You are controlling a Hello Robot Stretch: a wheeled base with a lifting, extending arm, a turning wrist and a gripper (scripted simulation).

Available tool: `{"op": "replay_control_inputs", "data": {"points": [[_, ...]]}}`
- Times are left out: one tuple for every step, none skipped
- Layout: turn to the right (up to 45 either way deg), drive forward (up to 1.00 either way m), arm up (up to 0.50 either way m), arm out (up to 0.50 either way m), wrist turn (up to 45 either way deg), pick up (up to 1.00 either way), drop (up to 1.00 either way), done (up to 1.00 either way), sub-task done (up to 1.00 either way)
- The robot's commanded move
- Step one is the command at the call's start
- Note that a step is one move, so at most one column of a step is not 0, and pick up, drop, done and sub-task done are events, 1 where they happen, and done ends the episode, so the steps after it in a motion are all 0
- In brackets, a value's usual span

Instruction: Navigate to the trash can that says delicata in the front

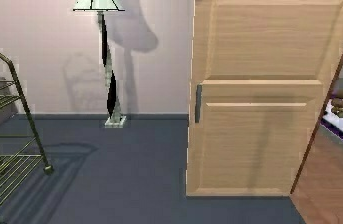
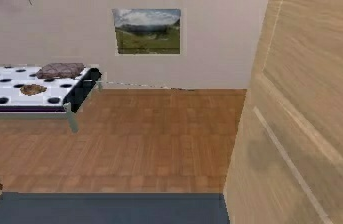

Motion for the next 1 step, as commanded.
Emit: {"op": "replay_control_inputs", "data": {"points": [[0.0,0.05,0.00,0.00,0.0,0.00,0.00,0.00,0.00]]}}
